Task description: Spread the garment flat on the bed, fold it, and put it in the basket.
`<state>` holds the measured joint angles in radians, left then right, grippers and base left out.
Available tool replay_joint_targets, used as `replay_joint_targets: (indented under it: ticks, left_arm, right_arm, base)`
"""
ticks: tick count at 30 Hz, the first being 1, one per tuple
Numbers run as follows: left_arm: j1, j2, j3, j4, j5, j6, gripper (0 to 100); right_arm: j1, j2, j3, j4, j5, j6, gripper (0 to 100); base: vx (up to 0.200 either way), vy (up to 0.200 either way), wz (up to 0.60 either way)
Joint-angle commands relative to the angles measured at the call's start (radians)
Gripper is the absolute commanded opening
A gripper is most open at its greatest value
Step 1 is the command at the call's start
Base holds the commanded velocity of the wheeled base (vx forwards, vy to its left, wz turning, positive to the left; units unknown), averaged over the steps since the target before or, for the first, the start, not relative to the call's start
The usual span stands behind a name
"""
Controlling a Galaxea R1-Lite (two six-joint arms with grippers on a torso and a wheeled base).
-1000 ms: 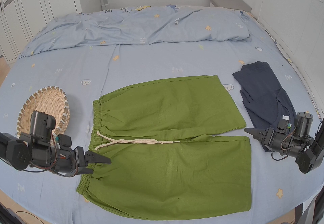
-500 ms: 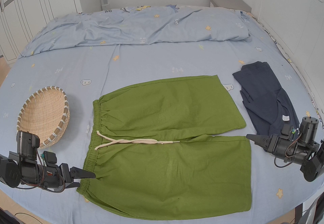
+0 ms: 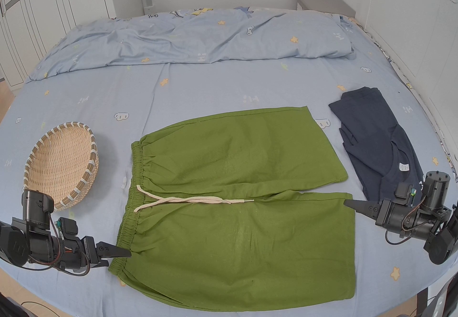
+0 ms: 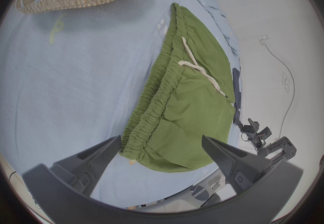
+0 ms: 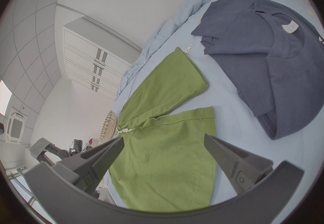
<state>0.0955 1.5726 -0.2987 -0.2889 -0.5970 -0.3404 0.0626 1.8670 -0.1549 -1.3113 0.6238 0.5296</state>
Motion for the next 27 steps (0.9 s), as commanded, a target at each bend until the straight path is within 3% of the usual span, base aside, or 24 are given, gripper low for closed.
replay_joint_targets:
  ticks: [1,7,27]
  left_arm:
    - [-0.007,0.061,0.015,-0.007,-0.001,0.027,100]
    - [-0.048,0.162,0.016,-0.007,-0.001,0.084,100]
    - [-0.030,0.198,0.013,-0.107,-0.010,0.040,100]
  right_arm:
    - [0.002,0.000,0.001,0.000,0.001,0.000,100]
    - [0.013,0.000,0.005,0.000,0.001,0.000,100]
    - [0.013,0.004,0.005,-0.002,0.001,0.000,100]
  base:
    - [0.000,0.000,0.00]
    - [0.000,0.000,0.00]
    - [0.000,0.000,0.00]
